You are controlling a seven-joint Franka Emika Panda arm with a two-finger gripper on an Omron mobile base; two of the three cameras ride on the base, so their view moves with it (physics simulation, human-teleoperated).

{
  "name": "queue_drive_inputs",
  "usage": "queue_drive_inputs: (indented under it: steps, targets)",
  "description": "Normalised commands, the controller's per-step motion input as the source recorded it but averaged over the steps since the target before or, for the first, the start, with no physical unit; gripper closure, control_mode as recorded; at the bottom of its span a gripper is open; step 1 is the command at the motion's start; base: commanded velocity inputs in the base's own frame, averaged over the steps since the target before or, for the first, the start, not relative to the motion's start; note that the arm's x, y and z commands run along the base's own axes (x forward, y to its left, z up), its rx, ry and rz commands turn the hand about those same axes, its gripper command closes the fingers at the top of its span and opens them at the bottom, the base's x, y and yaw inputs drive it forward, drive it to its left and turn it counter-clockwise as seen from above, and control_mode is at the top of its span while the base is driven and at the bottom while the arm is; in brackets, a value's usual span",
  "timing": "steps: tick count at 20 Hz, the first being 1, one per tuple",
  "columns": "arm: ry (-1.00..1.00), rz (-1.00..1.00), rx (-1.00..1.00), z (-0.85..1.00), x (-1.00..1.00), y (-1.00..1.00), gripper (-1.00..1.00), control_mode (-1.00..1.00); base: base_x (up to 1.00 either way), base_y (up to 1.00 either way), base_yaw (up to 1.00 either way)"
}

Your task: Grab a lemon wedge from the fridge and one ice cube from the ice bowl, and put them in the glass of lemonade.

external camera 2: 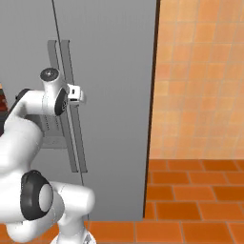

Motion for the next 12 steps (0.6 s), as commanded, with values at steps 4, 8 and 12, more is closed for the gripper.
queue_drive_inputs:
  steps: [4, 8, 12]
  targets:
    - [-0.07, 0.00, 0.00, -0.34, 0.85, 0.04, -1.00, -1.00, 0.00, 0.00, 0.00]
    - [-0.04, 0.00, 0.00, -0.41, 0.62, 0.01, -1.00, -1.00, 0.00, 0.00, 0.00]
    - [-0.04, 0.00, 0.00, -0.27, 0.45, 0.11, -1.00, -1.00, 0.00, 0.00, 0.00]
